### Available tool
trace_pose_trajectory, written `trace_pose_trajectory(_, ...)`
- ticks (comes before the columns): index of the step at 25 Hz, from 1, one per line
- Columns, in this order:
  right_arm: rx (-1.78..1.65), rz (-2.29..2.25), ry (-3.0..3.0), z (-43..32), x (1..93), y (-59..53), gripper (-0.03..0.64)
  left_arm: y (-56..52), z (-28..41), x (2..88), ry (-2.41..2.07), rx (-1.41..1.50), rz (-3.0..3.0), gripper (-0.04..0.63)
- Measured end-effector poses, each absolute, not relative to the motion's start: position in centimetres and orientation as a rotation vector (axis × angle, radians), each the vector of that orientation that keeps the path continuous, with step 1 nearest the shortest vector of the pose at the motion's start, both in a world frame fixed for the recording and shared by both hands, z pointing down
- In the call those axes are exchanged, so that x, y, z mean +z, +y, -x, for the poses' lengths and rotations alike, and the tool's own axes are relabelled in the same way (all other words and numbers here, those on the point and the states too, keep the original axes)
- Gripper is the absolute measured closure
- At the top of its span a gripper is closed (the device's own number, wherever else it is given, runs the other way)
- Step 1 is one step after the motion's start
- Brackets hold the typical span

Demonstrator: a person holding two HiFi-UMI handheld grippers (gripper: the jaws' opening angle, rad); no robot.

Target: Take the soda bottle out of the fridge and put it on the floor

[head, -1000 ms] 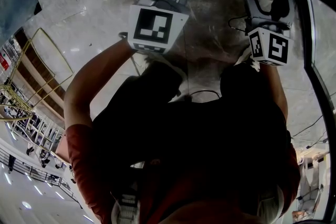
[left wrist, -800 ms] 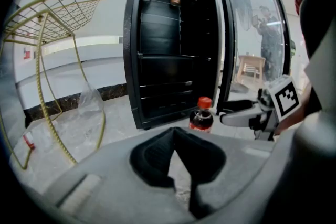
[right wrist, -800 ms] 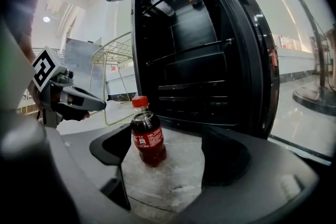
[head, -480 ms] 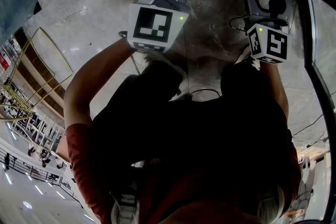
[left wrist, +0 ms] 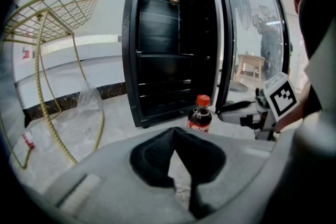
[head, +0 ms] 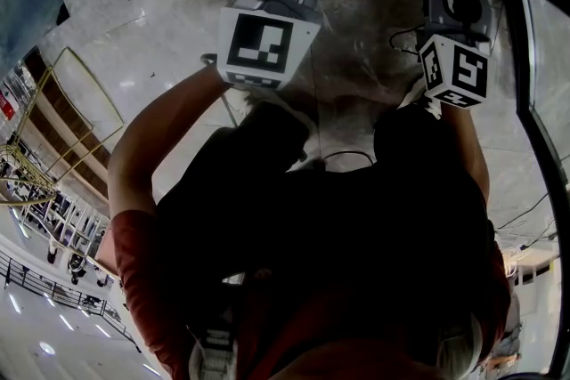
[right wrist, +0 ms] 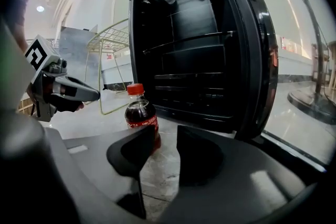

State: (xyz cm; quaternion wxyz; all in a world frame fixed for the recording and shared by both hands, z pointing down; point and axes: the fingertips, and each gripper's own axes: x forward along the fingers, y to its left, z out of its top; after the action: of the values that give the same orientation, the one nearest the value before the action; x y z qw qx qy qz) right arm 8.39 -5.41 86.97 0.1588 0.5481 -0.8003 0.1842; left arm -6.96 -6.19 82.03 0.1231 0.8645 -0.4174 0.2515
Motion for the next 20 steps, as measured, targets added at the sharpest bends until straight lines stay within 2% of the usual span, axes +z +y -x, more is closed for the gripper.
trace_pose_trajectory(4, 0.536, -1.565, -2.284, -8.5, 87.1, -5.3, 0.578, -6.2, 6.8, 82.1, -1.230, 0.711, -2.515, 0.596)
trace_pose_trajectory(7, 0.542, -1.556, -2.287, -8.5, 87.2, -5.1, 0.614, -6.2, 6.9, 82.2, -1.233, 0.708, -2.504, 0.597)
trace_pose_trajectory(20, 0.497, -1.476, -2.355, -8.4, 84.8, -5.6, 0.615, -6.8, 6.6, 81.4, -1.221, 0.675, -2.499, 0.596)
